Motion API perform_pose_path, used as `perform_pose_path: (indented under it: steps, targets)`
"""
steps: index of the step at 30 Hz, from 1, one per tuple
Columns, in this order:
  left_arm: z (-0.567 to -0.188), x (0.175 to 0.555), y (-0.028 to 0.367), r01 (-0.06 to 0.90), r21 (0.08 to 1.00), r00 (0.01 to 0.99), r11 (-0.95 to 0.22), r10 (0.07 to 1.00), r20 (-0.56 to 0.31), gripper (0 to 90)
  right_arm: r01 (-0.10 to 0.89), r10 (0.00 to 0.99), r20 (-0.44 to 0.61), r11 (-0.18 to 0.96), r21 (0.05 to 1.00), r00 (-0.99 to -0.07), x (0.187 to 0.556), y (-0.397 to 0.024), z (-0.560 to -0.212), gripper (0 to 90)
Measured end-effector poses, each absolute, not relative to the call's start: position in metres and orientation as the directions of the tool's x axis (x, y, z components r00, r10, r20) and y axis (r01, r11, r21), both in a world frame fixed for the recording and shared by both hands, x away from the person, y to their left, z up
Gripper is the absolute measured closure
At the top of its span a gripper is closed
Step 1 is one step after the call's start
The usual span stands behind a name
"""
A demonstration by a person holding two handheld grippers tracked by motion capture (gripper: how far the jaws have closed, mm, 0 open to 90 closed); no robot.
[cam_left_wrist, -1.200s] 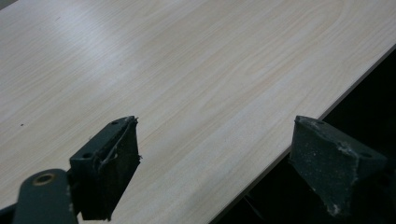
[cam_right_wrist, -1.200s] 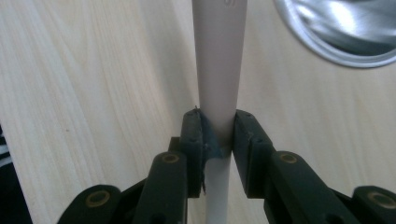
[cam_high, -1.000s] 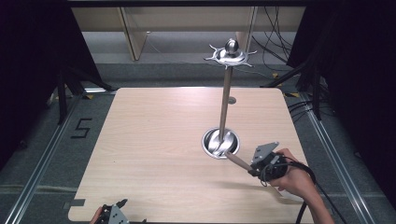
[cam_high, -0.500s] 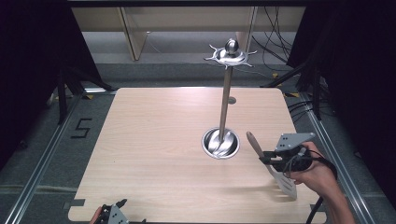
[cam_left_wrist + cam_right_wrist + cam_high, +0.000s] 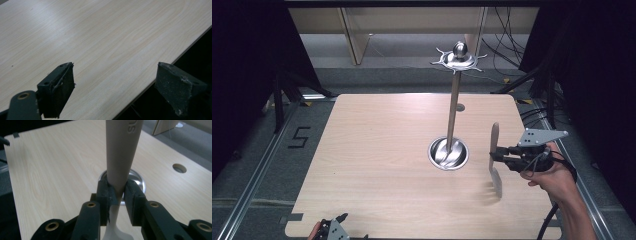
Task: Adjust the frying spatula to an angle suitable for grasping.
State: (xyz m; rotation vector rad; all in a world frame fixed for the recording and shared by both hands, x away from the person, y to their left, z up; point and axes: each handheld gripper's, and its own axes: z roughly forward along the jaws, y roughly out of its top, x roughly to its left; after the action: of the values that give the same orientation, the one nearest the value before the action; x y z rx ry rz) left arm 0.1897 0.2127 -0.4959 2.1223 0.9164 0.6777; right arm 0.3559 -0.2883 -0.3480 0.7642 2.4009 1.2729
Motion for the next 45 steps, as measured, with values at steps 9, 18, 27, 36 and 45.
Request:
perform_pose_path:
  steps: [9,18,27,36,45]
  targets:
    - [-0.496,0.190,0.212,0.398,0.783,0.606,-0.479,0.777,0.168,14.9,0.272,0.616,-0.027,0.386,0.882,-0.788,0.365,-0.284,-0.326,75.5]
    - [-0.496,0.190,0.213,0.396,0.775,0.611,-0.492,0.772,0.178,14.9,0.256,0.646,-0.044,0.363,0.896,-0.762,0.383,-0.273,-0.295,75.5]
    - [-0.498,0.190,0.211,0.393,0.782,0.604,-0.485,0.777,0.179,14.9,0.254,0.664,-0.071,0.380,0.889,-0.745,0.400,-0.261,-0.274,75.5]
    - [-0.498,0.190,0.211,0.396,0.782,0.607,-0.482,0.776,0.171,14.9,0.257,0.663,-0.069,0.380,0.889,-0.745,0.407,-0.249,-0.260,75.4]
    - [-0.498,0.190,0.211,0.394,0.783,0.608,-0.481,0.775,0.170,14.9,0.260,0.667,-0.080,0.394,0.882,-0.740,0.411,-0.240,-0.259,75.5]
